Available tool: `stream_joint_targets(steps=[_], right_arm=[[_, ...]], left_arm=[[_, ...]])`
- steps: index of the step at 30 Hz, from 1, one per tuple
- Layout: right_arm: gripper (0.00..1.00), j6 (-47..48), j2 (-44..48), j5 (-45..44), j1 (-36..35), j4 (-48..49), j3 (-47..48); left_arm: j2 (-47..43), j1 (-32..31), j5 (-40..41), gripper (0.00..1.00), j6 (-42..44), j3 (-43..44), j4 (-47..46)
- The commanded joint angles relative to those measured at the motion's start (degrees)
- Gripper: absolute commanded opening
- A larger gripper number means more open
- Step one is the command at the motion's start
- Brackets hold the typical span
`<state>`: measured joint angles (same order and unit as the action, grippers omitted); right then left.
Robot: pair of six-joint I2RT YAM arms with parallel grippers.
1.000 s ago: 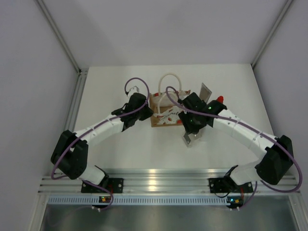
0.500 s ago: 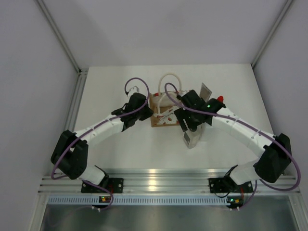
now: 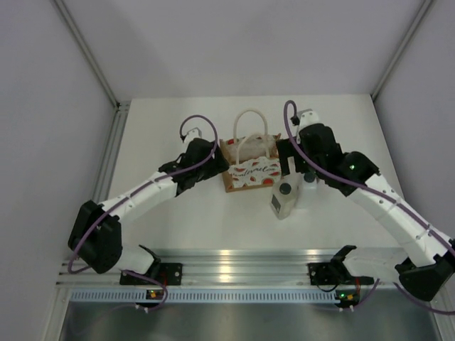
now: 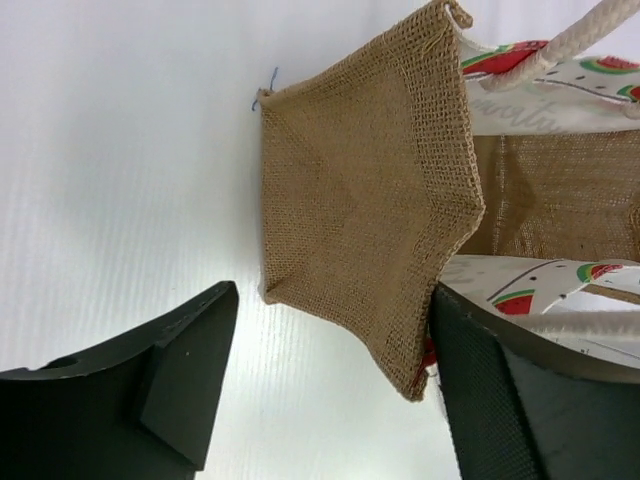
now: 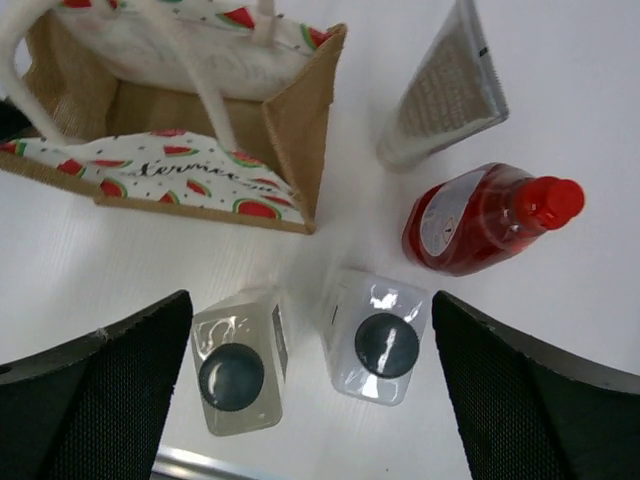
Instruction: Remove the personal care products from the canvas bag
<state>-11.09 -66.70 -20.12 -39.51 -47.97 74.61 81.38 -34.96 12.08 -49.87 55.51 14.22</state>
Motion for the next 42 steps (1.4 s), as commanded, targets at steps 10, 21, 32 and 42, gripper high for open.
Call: stream_joint_targets(steps=[10,21,32,42], right_arm=[[0.99,-2.44,18.16,-14.51,10.41,7.98,-11.41],[0.99,-1.39,32.06,-16.80,10.33,7.01,-19.15],[1.00,1.95,39.97,-17.32,10.06,7.01,-21.17],[1.00,1.34,39.80,-17.06,9.98,7.01,-21.79]], left_arm=[[-20.11,-0.11,22.98,0.99,9.52,6.19,17.85],[-45.68,-0.11,23.78,0.99,24.97,2.15,25.33],[-54.05,0.41,36.97,0.98,26.84,-3.12,24.99],[-52.03,21.59,16.07,0.98,27.81,-5.23,19.18]])
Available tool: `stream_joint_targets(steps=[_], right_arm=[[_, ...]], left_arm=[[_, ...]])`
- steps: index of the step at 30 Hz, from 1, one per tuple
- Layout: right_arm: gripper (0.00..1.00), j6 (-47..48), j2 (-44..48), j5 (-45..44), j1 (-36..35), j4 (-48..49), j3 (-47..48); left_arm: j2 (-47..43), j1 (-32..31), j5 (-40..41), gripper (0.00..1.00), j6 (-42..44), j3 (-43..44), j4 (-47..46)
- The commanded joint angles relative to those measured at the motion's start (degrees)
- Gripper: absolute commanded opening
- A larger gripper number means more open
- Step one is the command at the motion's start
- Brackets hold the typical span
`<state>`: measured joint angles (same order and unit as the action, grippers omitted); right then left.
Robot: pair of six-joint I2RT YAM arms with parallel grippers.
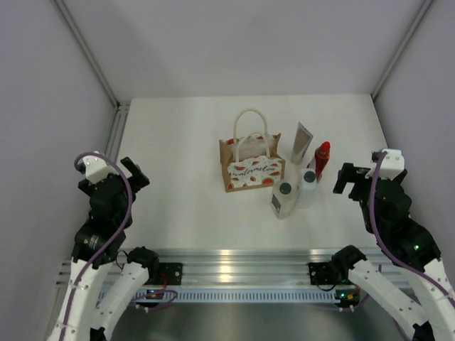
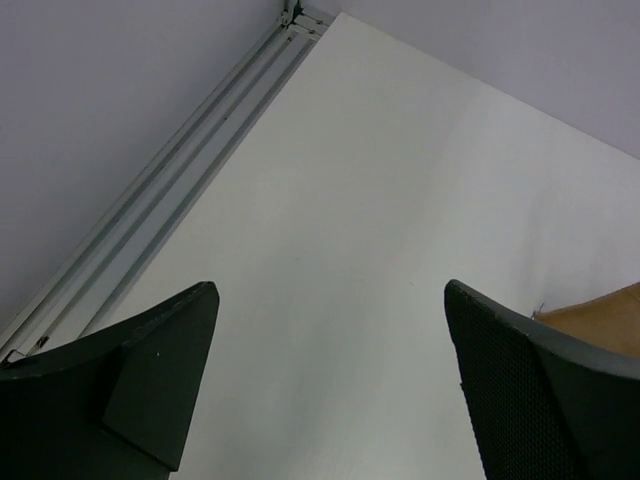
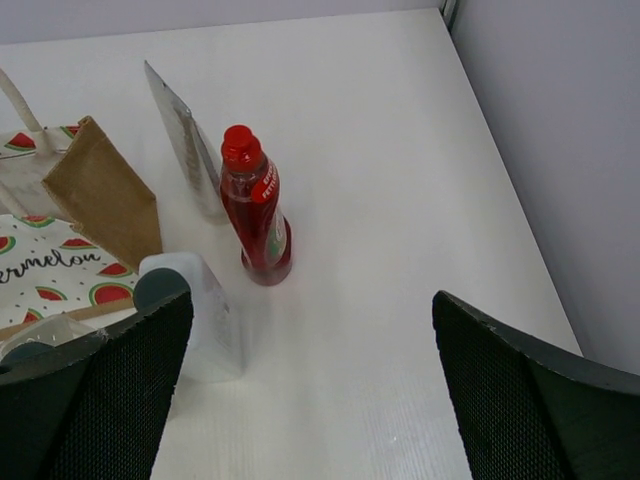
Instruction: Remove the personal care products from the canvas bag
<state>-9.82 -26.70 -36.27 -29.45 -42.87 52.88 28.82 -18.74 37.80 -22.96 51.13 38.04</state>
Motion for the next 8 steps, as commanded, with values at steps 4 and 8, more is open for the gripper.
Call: stream_joint_targets(steps=[4,8], right_arm=[[1.00,-0.90,-0.72,-1.08,0.01,1.92,-0.32],[0.99,-1.07,-1.43,-1.96,0.01,2.09,-0.15]], left_arm=[[1.85,6.17,-11.52,0.99,1.51,-1.21,-4.47],[1.42,6.17,-12.40,0.98,1.95,-1.65,-4.56]])
